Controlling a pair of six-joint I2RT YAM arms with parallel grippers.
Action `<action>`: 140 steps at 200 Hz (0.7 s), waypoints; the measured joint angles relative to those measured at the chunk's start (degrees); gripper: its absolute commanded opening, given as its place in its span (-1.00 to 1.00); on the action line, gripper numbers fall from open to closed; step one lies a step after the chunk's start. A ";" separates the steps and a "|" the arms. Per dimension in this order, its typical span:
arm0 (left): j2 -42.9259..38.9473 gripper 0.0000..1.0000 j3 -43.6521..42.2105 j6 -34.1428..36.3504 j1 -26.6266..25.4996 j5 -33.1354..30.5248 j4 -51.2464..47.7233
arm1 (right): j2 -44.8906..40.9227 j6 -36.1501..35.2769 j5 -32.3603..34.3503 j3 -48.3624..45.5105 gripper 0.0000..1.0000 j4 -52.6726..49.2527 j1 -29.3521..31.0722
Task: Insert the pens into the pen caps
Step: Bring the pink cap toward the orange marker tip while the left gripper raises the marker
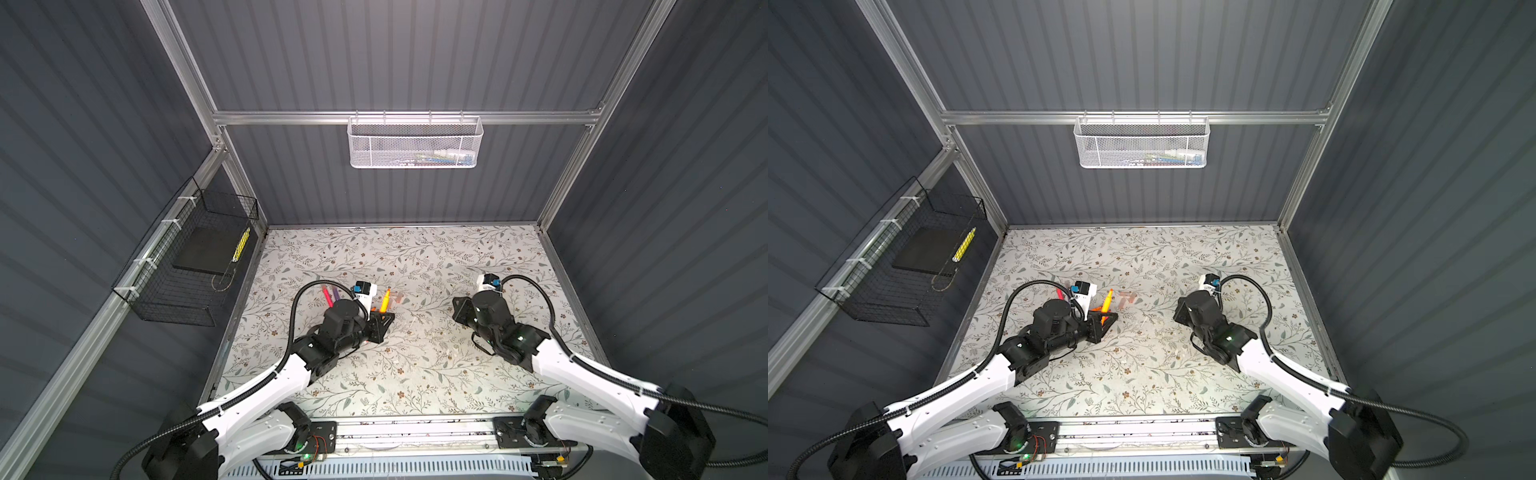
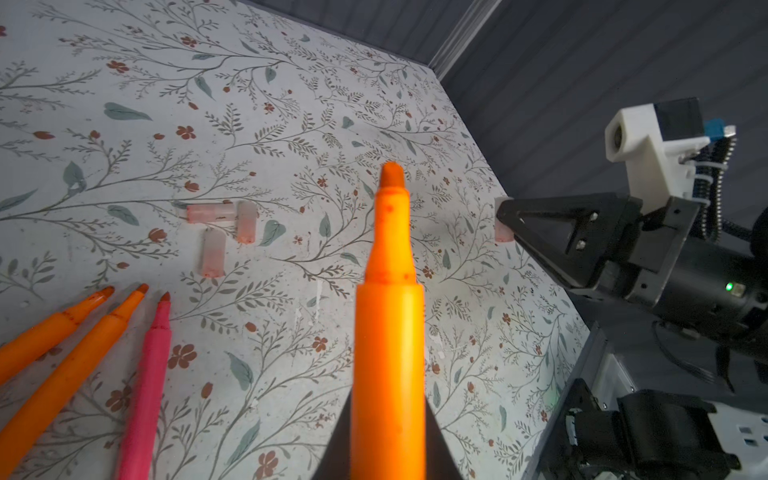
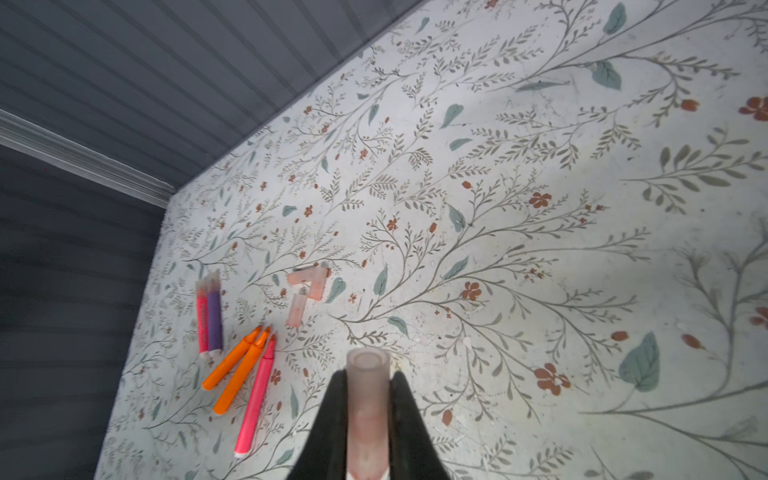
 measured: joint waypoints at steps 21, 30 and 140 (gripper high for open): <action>1.14 -1.00 0.98 2.54 -7.98 -3.17 1.11 | -6.97 0.09 -1.07 -2.49 -1.00 1.40 0.02; 2.36 -1.00 1.18 3.69 -10.93 -3.85 2.27 | -9.53 0.31 -1.29 -3.63 -1.00 2.01 0.02; 17.33 -1.00 0.90 13.25 -25.75 -7.37 15.76 | -28.37 10.51 0.00 -18.01 -1.00 9.14 0.00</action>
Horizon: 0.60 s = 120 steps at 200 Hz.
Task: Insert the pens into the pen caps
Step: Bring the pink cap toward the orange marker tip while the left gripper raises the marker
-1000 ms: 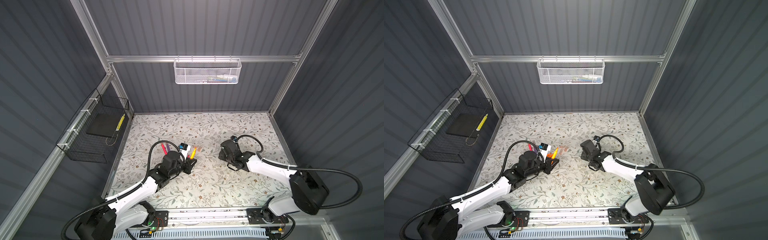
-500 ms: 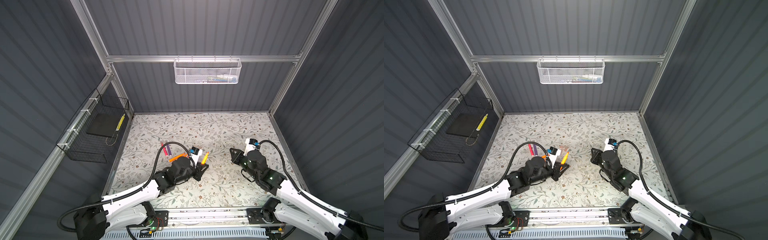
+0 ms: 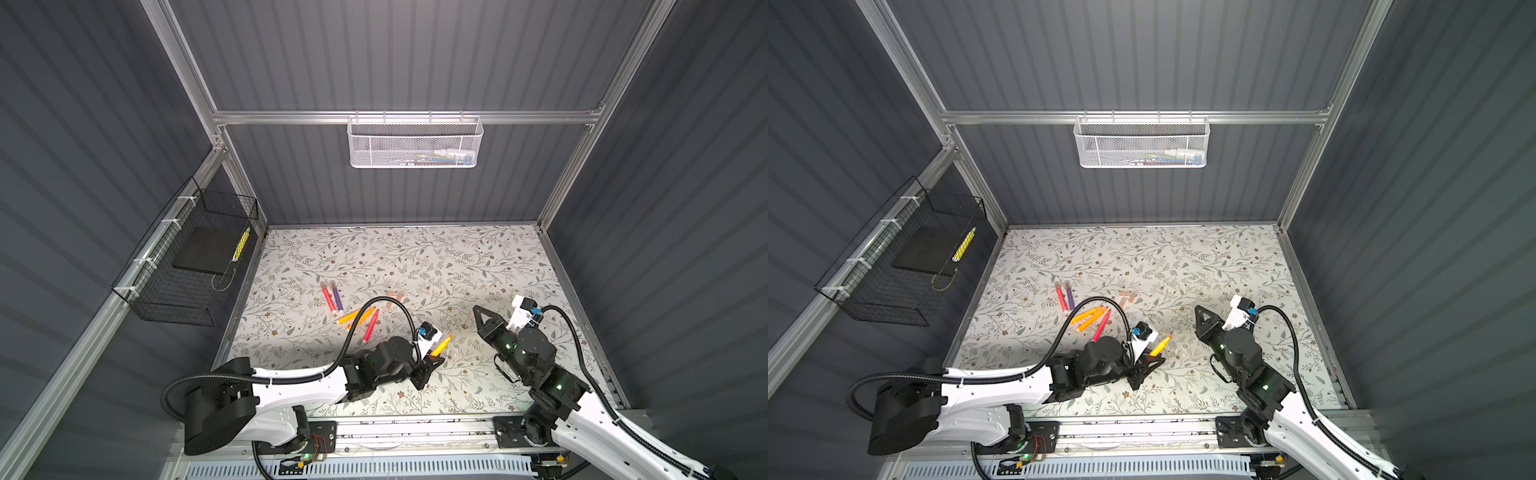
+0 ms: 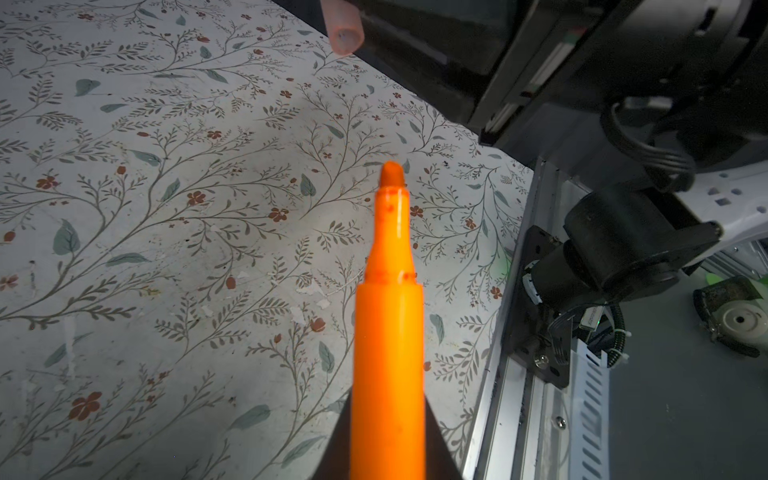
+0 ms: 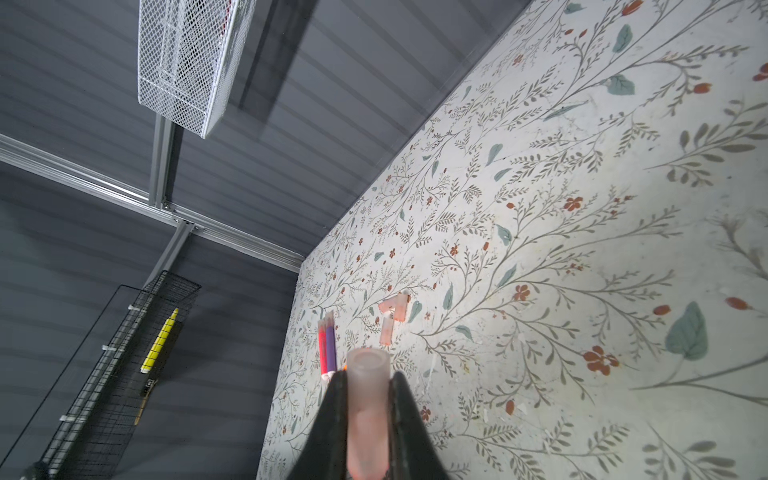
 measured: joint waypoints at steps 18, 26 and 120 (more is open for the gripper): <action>2.23 -1.00 -0.31 -0.04 -0.15 -0.09 1.86 | 1.11 0.57 -1.60 -0.68 -1.00 3.19 0.02; 2.93 -1.00 -0.42 -0.09 -0.15 -0.24 2.34 | 1.99 0.59 -2.38 -0.68 -1.00 4.50 0.02; 4.35 -1.00 -0.61 -0.37 -0.15 -1.79 6.05 | 12.11 0.98 -9.09 -0.59 -1.00 13.35 1.84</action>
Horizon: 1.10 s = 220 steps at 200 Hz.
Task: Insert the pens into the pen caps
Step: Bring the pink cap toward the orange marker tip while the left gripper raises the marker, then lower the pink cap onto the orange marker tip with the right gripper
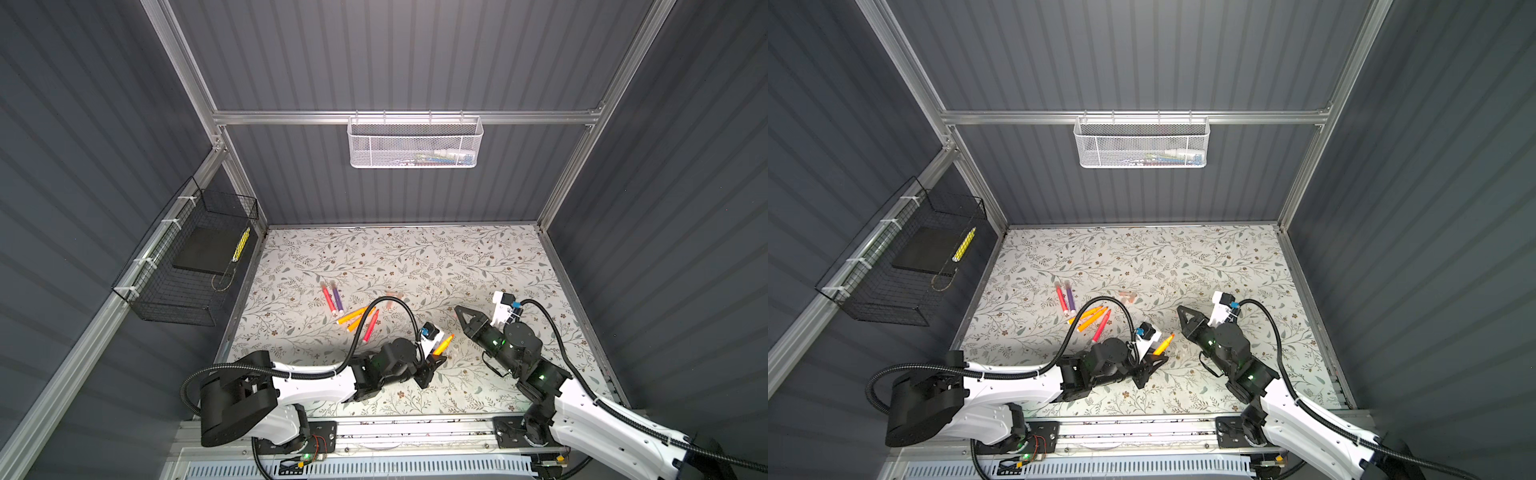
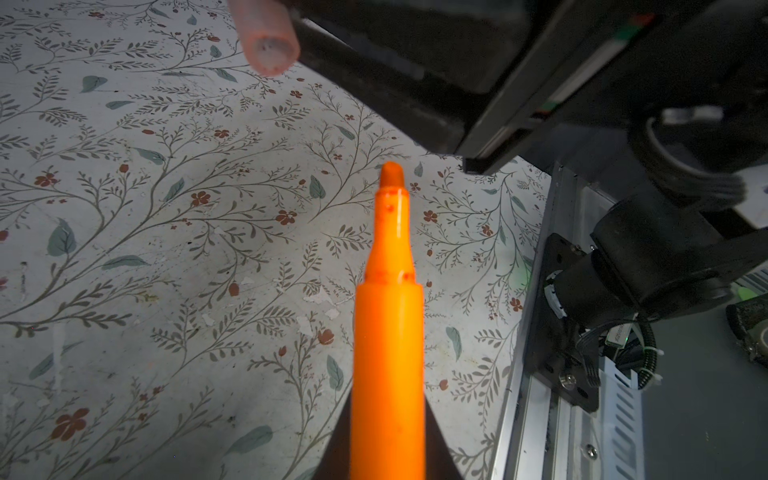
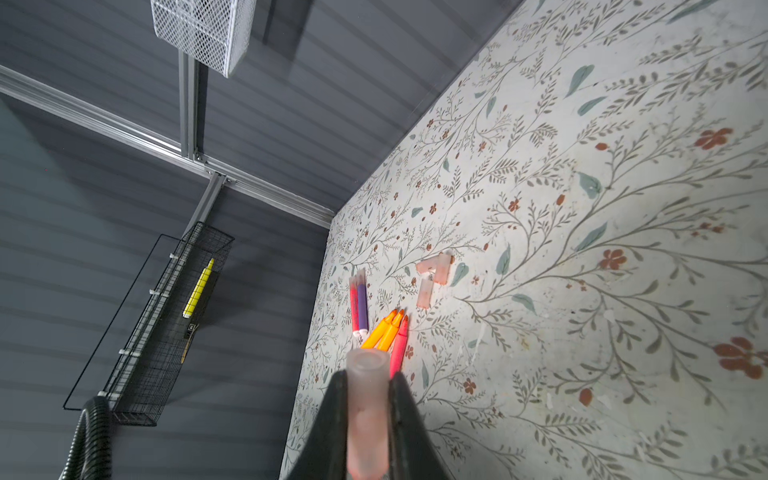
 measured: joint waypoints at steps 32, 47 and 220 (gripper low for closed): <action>0.00 -1.00 0.00 -0.46 0.00 -1.16 0.44 | 2.34 0.02 -0.81 0.55 -1.00 1.73 1.16; 0.00 -1.00 0.00 -1.07 0.00 -3.17 0.24 | 2.23 0.00 -0.79 0.57 -1.00 2.34 1.60; -0.13 -1.00 0.00 -3.23 0.00 -11.17 -1.49 | 4.37 -0.02 1.09 0.57 -1.00 5.40 7.13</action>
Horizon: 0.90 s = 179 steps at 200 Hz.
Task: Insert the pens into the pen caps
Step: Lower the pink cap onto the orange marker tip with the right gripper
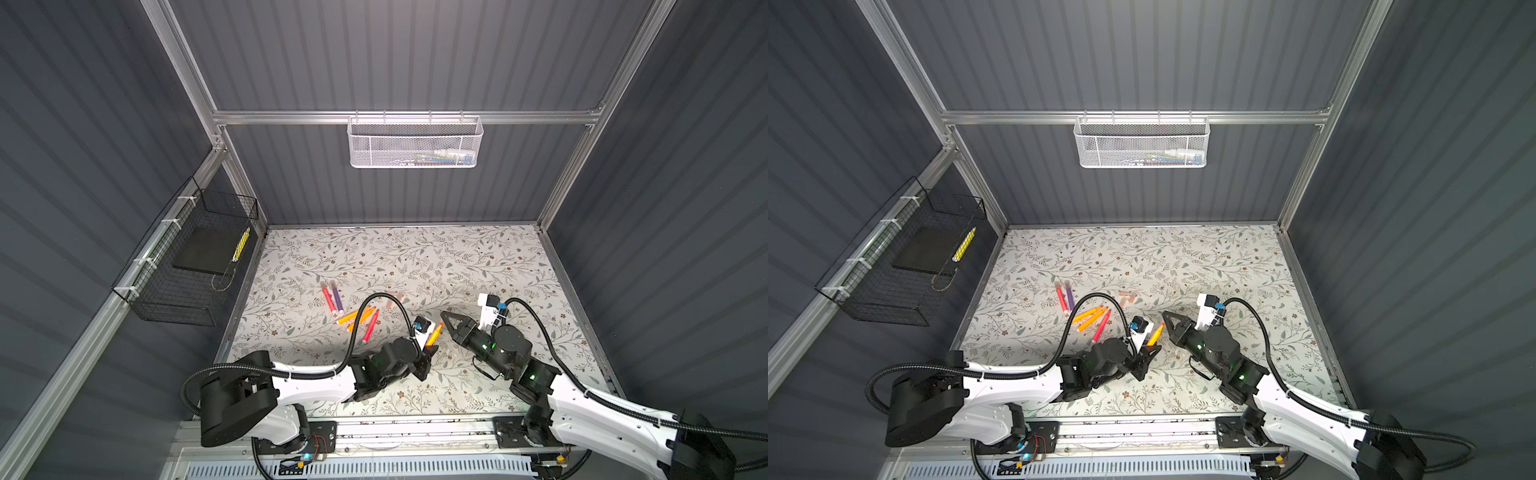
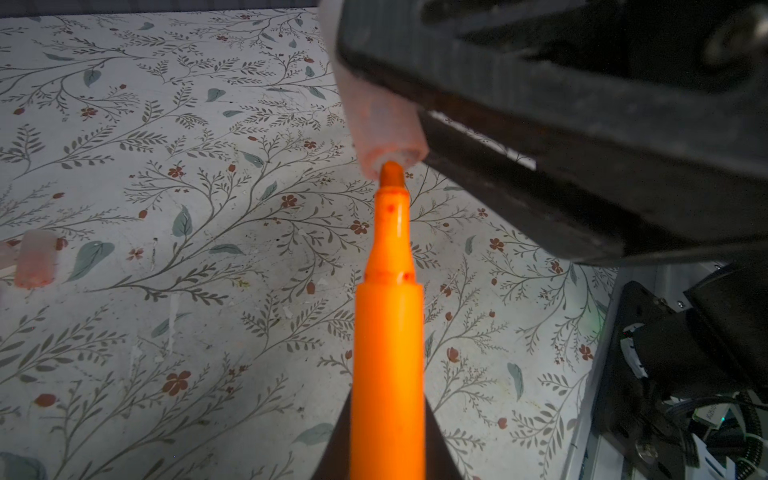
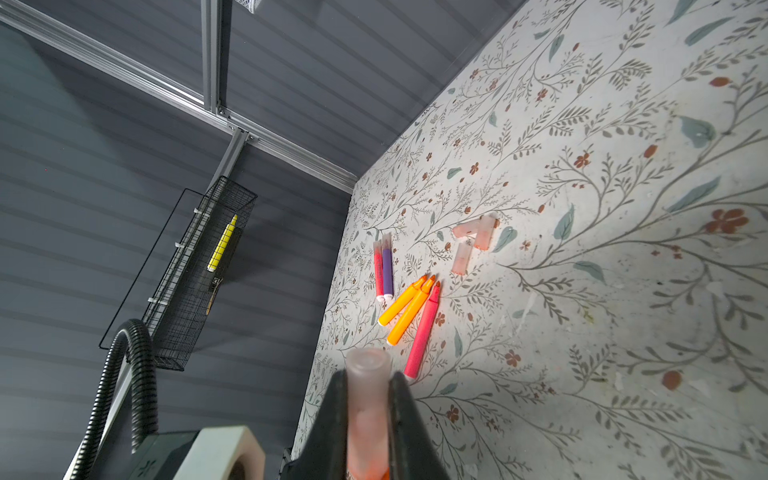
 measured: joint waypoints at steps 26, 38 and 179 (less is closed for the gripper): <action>-0.68 -1.00 0.00 -0.31 0.00 -0.55 -0.26 | 0.46 0.00 0.42 0.00 -1.00 0.42 0.46; -1.09 -1.00 0.00 -0.31 0.00 -0.68 -0.31 | 0.81 0.02 0.61 0.00 -1.00 0.68 0.68; 0.87 -1.00 0.04 -6.21 9.68 18.80 7.28 | 3.76 -1.84 5.33 -0.02 -1.00 6.69 3.34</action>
